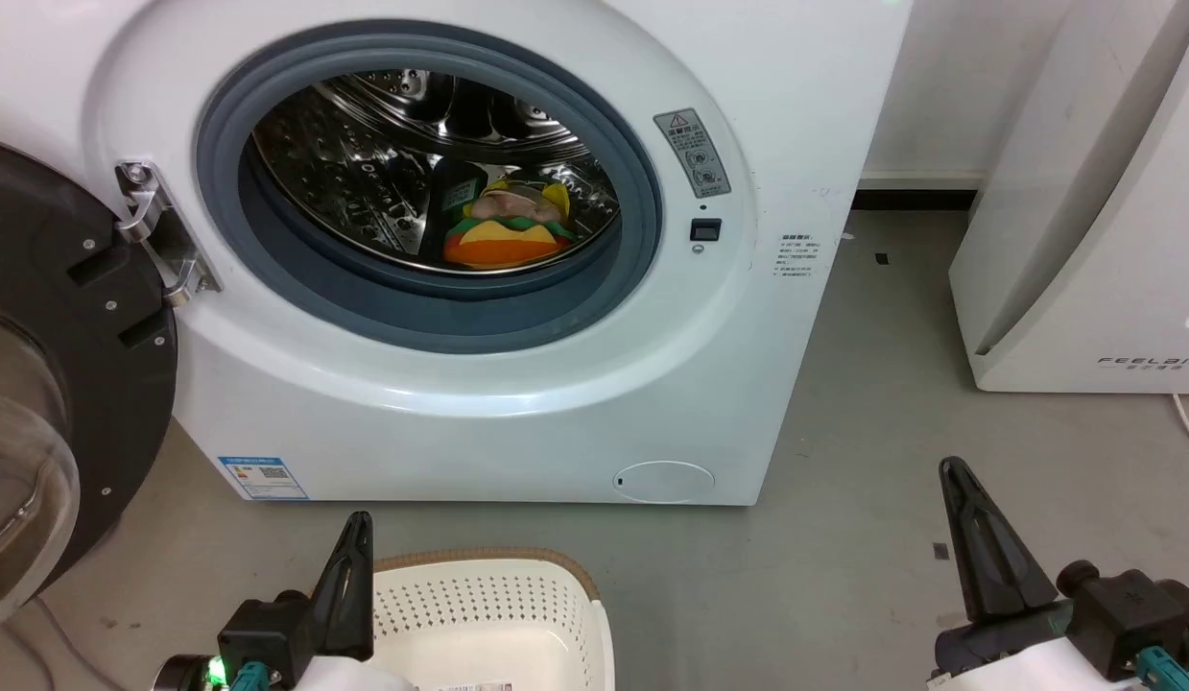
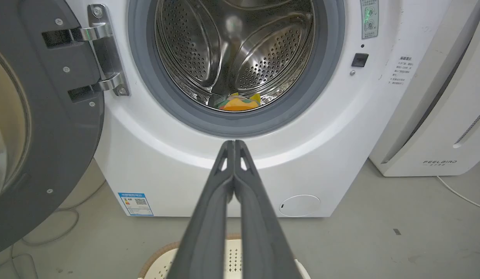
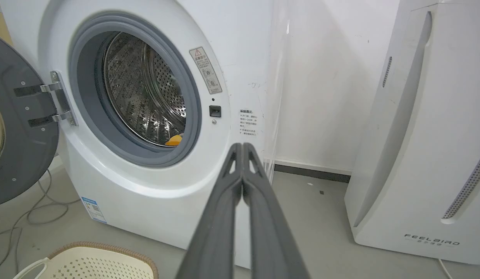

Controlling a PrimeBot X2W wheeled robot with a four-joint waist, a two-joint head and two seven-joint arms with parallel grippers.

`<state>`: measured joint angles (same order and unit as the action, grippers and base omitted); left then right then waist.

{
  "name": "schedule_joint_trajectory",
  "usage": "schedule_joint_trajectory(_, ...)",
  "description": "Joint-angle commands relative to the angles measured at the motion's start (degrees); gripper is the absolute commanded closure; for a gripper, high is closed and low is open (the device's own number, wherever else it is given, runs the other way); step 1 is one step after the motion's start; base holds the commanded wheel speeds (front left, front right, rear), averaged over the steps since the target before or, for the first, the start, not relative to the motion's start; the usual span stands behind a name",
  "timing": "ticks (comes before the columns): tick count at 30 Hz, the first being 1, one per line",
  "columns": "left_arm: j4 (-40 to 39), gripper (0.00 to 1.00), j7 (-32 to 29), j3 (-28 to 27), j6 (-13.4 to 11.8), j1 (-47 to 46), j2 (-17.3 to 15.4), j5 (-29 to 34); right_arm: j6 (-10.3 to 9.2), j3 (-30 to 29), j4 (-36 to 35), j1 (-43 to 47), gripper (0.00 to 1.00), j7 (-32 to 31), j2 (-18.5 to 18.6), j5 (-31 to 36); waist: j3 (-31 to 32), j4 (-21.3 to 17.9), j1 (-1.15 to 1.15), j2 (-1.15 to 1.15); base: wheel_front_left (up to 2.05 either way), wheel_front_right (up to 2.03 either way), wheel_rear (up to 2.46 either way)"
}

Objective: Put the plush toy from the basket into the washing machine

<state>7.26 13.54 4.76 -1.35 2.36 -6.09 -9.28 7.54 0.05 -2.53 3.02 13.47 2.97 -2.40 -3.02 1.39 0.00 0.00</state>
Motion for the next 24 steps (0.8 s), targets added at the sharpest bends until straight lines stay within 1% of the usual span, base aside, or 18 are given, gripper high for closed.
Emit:
schedule_joint_trajectory(1, -0.4, 1.0, -0.4, -0.3, 0.1, -0.2, 0.2, 0.5, -0.01, 0.0, 0.2, -0.3, 1.0, -0.2, 0.0, 0.1, 0.0, 0.0, 0.0, 0.0, 0.0, 0.0, 0.0)
schedule_joint_trajectory(24, -1.8, 1.0, -3.0, -1.2, 0.4, -0.7, 0.8, 2.3, -0.02, 0.0, 0.7, -0.8, 1.0, -2.9, 0.0, 0.6, 0.6, -0.3, 0.0, 0.0, 0.0, 0.0, 0.0)
